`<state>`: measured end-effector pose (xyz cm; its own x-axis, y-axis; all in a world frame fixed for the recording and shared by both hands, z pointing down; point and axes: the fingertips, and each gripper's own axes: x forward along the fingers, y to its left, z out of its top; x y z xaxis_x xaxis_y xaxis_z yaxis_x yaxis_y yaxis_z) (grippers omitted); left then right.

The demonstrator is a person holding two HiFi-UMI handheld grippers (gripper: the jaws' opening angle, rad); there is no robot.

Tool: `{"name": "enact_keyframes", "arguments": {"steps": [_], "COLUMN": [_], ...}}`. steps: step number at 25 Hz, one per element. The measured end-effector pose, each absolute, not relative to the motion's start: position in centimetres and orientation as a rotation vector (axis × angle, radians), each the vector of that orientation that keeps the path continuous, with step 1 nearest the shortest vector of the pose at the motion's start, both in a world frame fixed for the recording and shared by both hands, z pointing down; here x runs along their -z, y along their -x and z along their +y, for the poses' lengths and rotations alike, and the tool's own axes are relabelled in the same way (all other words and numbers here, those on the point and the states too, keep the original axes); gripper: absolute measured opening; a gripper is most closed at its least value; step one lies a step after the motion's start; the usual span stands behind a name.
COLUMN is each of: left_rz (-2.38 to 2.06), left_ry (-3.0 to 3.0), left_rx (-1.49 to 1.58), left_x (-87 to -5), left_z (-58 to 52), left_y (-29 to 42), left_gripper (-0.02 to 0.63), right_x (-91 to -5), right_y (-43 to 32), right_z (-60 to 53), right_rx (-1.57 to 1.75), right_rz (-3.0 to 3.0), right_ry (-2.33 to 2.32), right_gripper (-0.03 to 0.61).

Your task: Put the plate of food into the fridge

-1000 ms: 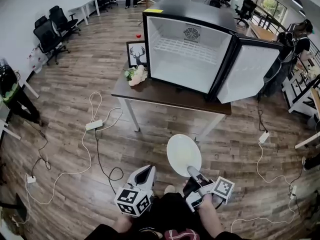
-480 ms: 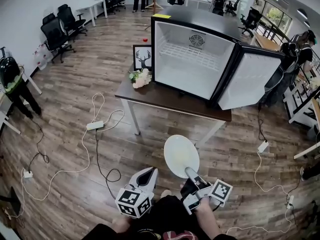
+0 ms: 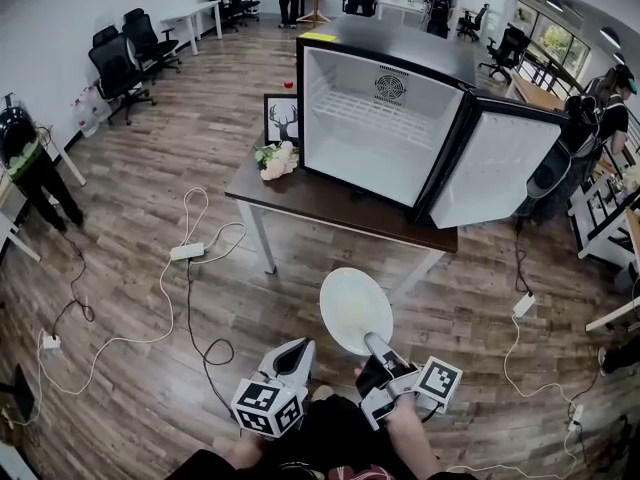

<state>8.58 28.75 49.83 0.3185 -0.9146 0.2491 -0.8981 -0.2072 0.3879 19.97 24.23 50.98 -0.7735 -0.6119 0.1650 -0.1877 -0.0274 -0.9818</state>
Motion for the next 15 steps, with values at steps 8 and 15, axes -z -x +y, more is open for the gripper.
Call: {"name": "enact_keyframes", "arguments": {"steps": [8, 15], "left_rz": [-1.596, -1.584], "left_ry": [-2.122, -2.123], "left_rx": [0.052, 0.059], "left_x": [-50.7, -50.8], "left_z": [26.8, 23.1], "left_y": [-8.6, -7.4], "left_gripper": [0.008, 0.008], "right_x": [-51.2, -51.1], "right_y": [-20.1, -19.4], "right_z": [22.7, 19.8], "right_rx": [1.851, 1.843], "right_rz": [1.935, 1.919], "right_ry": [0.855, 0.876], "right_gripper": [0.043, 0.043]}}
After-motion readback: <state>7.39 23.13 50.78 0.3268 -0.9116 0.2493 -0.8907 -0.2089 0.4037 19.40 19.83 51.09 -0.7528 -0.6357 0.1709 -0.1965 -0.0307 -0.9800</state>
